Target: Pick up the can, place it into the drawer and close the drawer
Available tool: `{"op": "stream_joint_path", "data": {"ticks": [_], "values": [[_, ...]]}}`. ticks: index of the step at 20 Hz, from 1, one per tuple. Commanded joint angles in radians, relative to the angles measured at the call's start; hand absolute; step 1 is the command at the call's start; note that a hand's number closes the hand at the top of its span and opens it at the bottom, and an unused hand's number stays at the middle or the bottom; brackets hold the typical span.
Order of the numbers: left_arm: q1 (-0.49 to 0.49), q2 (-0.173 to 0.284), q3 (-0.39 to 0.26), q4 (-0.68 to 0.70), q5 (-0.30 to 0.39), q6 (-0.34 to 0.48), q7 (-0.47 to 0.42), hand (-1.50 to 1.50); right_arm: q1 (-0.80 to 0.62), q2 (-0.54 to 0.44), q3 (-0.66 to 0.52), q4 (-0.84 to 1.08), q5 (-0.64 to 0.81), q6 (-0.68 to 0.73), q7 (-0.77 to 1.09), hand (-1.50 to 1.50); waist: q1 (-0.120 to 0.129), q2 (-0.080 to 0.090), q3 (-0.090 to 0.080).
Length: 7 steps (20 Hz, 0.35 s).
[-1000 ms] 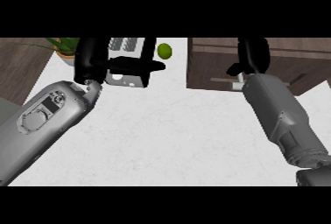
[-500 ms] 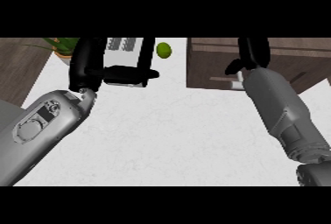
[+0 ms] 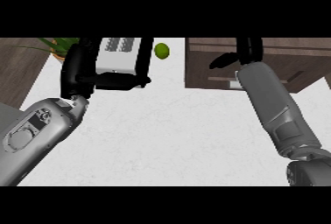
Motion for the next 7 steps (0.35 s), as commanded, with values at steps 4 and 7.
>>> {"op": "stream_joint_path", "data": {"ticks": [4,7], "values": [[0.042,0.026,0.038,-0.018,0.006,-0.037,-0.007,-1.50,-0.055,0.039,-0.171,-0.029,-0.221,0.113,-0.075,-1.50,-0.003,-0.006,-0.004],[0.025,-0.021,0.025,0.004,-0.033,0.000,0.002,-1.50,-0.065,0.076,-0.172,-0.010,-0.226,0.068,-0.081,-1.50,-0.008,-0.006,-0.005]]}}
